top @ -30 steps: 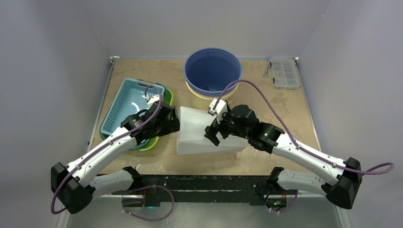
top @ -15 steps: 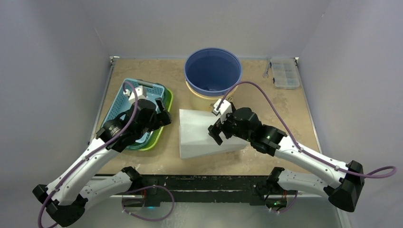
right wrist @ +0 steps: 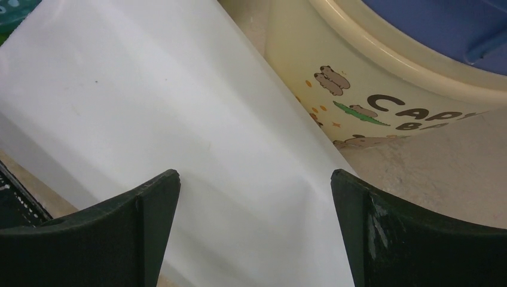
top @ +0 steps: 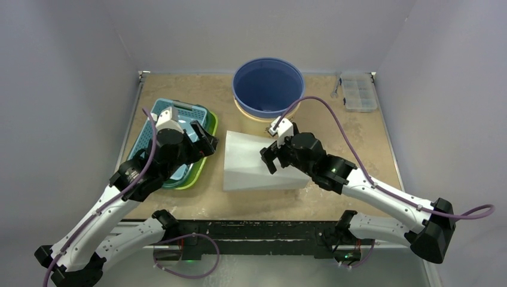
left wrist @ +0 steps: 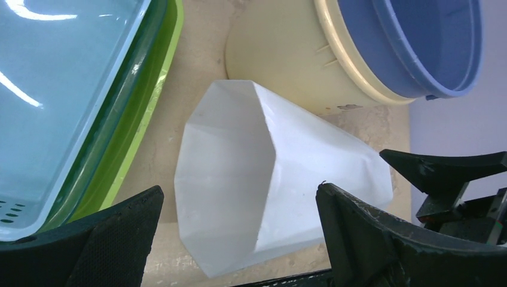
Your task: Turn the large container upside down
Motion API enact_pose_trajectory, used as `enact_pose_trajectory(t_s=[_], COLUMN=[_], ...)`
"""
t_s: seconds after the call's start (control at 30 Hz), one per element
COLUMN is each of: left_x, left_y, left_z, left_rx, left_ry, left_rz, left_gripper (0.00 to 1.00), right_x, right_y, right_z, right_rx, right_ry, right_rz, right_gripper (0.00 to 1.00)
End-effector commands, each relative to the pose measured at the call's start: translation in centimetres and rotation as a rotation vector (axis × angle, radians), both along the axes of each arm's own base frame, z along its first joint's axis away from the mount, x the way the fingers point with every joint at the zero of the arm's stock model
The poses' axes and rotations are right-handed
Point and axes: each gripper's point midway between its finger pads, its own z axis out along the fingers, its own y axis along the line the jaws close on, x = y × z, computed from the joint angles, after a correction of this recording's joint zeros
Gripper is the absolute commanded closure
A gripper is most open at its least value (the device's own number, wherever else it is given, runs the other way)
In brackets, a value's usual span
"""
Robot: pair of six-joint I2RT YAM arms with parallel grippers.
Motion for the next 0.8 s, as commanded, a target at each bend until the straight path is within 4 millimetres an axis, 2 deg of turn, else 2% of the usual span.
enact_pose_trajectory(t_s=[0.0,0.23,0.53,0.7,0.77], left_x=[0.7,0.2,0.1,0.3,0.6], left_y=[-1.5,-3.7,-4.8,-5.1,-5.4], left_z=[1.7,2.0,1.0,1.3,1.2], left_rx=[-0.066,-0.123,-0.097,-0.095,-0.092], left_ry=[-0.075,-0.096,-0.064,-0.084,-0.075], left_rz=[-0.046,-0.158,-0.225,-0.239,-0.242], left_gripper=[0.01,0.04,0.04,0.02,0.04], right_x=[1.3,1.7,1.2,1.0,0.9], right_y=[-0.1,0.6,0.7,1.0,0.9], right_z=[2.1,2.0,1.0,1.7,1.6], right_rx=[0.077,0.118,0.175,0.224,0.237], right_ry=[-0.041,-0.018,0.057,0.061,0.082], right_rz=[-0.082,-0.104,-0.149,-0.146,-0.162], right_gripper=[0.01,0.01,0.01,0.01,0.01])
